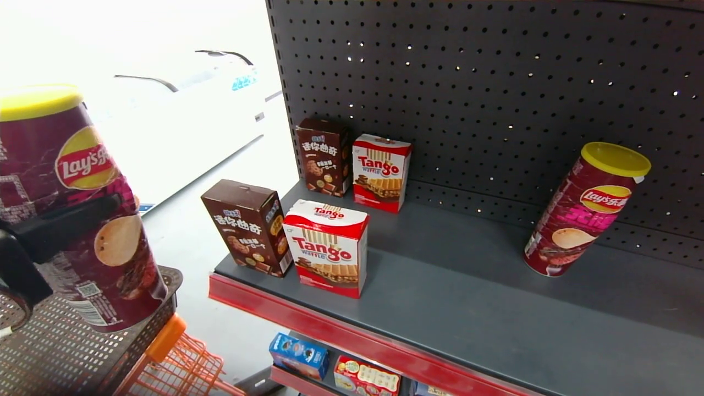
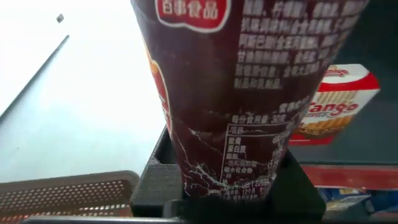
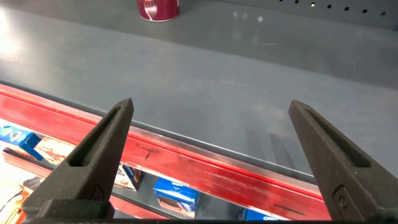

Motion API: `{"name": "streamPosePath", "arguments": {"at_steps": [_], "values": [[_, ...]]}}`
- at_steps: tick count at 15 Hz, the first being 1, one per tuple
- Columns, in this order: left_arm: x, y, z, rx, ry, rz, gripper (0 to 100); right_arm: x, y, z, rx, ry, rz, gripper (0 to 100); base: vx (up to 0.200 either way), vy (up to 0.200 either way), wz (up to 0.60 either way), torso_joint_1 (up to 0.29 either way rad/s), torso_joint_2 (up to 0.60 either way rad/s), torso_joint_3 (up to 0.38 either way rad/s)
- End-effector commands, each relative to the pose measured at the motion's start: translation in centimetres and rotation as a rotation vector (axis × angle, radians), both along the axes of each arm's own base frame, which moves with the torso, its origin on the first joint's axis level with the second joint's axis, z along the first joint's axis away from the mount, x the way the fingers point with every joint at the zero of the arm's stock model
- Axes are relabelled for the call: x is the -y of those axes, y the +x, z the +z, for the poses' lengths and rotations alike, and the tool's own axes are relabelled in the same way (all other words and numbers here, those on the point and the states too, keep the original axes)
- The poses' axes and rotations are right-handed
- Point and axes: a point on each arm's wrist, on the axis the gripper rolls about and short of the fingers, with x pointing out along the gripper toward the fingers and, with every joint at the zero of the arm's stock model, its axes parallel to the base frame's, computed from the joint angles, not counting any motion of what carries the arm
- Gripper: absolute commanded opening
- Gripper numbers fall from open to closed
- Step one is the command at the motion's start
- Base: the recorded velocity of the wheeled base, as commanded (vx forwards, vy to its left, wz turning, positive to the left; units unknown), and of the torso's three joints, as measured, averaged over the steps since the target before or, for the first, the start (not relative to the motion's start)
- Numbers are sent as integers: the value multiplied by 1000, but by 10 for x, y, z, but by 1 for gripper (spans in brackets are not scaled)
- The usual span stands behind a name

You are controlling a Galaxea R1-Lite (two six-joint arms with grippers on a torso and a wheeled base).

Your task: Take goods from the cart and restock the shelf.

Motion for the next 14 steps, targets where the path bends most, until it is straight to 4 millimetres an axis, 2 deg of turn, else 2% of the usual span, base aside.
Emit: {"name": "streamPosePath", "arguments": {"at_steps": [1, 7, 10, 14], "values": [[12, -3, -3, -12, -3, -103, 0, 0, 0, 0, 0, 0, 0, 100, 0, 0, 0, 0, 0, 0], [22, -8, -4, -17, -3, -358, 0, 0, 0, 0, 0, 0, 3, 100, 0, 0, 0, 0, 0, 0], [29, -11, -11, -41, 0, -491, 0, 0, 0, 0, 0, -2, 3, 100, 0, 0, 0, 0, 0, 0], [33, -13, -18, -47, 1, -540, 0, 0, 0, 0, 0, -2, 3, 100, 0, 0, 0, 0, 0, 0]]}}
